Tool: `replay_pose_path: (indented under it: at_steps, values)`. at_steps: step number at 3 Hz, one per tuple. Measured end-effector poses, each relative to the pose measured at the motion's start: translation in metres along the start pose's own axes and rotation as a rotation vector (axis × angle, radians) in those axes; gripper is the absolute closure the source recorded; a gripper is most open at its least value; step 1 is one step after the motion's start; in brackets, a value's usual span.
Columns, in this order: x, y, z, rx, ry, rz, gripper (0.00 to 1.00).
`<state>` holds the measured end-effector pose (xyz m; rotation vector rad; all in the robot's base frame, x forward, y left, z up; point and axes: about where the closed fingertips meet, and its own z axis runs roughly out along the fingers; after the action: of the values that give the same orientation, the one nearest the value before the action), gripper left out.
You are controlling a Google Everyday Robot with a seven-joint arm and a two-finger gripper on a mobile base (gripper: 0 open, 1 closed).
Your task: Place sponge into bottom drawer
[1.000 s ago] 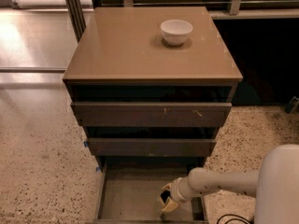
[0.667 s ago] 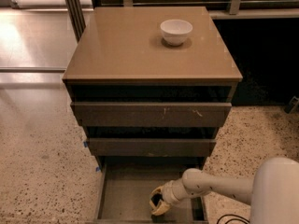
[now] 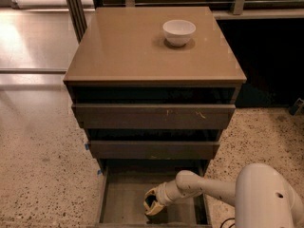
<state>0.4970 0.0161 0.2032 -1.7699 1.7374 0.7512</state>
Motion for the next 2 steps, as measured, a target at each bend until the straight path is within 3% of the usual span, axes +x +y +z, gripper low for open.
replay_pose_path:
  at_steps: [2]
  values:
    - [-0.0051, 0.0038, 0.0009, -0.012, 0.003, -0.013, 1.0]
